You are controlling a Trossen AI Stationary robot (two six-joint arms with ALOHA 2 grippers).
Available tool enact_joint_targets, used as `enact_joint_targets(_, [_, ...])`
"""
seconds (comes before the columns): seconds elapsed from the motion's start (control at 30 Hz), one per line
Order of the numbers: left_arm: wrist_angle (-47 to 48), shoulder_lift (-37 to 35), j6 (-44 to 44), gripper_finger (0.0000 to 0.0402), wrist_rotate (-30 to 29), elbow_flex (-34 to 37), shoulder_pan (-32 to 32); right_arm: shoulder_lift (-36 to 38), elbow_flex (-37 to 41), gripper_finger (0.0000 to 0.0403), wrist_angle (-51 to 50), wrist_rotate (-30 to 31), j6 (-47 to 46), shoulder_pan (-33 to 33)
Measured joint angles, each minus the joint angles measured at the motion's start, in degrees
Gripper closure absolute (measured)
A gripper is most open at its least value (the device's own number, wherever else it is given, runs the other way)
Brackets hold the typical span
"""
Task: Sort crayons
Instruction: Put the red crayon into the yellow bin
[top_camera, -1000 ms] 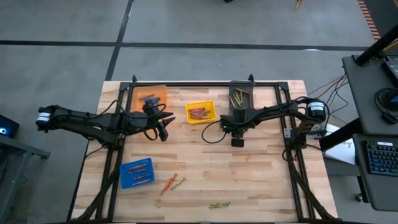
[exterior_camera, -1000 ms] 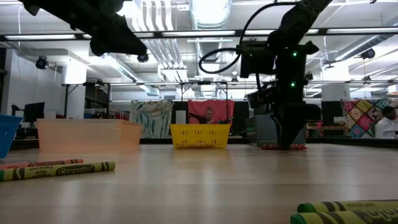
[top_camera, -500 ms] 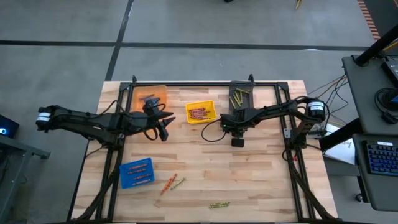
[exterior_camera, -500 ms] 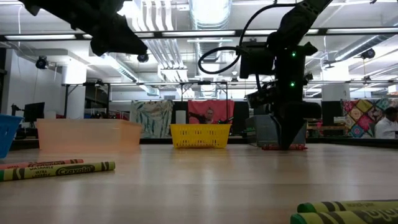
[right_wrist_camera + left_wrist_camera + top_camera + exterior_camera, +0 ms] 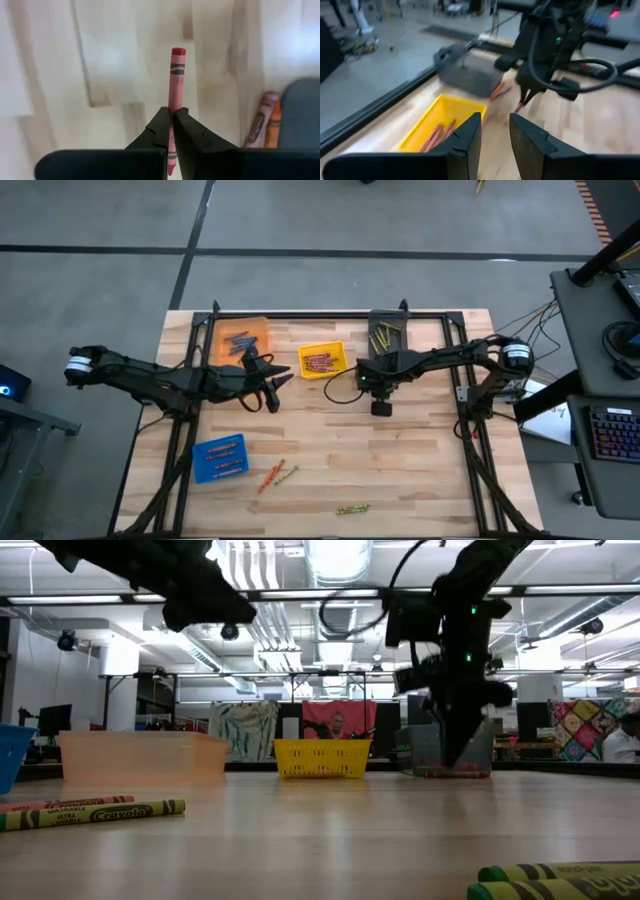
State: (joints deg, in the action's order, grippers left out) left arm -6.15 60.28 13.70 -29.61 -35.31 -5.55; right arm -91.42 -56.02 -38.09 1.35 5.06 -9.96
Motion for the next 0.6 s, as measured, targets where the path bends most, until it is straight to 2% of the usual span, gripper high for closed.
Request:
enact_joint_targets(0.27, [-10.5,1.1,-7.0,0.0318,0.0,0.0,-2.4,3.1,-2.1,0.0394,4.4,-5.7,0.5,0.2])
enact_joint_targets(0.43, [-11.0,0.6,-8.8,0.0318,0.0,0.0,-2.5,3.4,-3.7,0.0394,9.6,-10.3,2.3,0.2])
enact_joint_targets(0.6, [-11.2,0.1,-10.2,0.0318,-0.1,0.0,-2.5,3.5,-5.9,0.0394,16.7,-10.8,4.6,0.2])
